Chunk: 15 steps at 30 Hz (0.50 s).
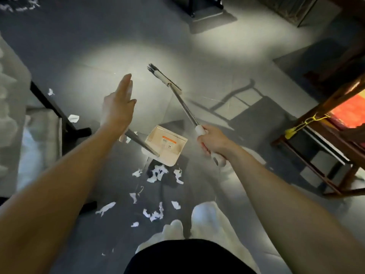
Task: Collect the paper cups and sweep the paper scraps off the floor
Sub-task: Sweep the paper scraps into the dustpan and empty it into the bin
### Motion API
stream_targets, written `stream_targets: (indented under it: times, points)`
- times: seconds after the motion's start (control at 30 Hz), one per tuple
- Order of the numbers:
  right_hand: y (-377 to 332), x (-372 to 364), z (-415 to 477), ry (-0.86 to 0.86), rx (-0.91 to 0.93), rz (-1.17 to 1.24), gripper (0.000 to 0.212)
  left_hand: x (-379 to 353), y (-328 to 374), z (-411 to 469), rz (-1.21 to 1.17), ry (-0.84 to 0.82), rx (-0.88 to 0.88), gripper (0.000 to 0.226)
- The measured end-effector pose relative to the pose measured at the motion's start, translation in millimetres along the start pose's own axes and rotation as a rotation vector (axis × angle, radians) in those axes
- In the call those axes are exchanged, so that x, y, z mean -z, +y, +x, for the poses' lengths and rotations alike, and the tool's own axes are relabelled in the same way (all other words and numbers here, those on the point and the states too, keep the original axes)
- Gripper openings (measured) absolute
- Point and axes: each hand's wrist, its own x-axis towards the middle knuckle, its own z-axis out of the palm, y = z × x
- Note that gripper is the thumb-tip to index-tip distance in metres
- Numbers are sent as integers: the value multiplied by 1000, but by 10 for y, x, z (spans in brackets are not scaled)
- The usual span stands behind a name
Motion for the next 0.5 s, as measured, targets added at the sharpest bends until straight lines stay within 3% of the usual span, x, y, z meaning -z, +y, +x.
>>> stream_targets:
  times: [0.23, 0.5]
  points:
    - [-1120, 627, 2542, -84, 58, -50, 16, -516, -57, 2454, -67, 52, 113, 66]
    - [-2932, 1025, 5359, -236, 89, -120, 24, -645, -28, 5043, -36, 292, 288, 64]
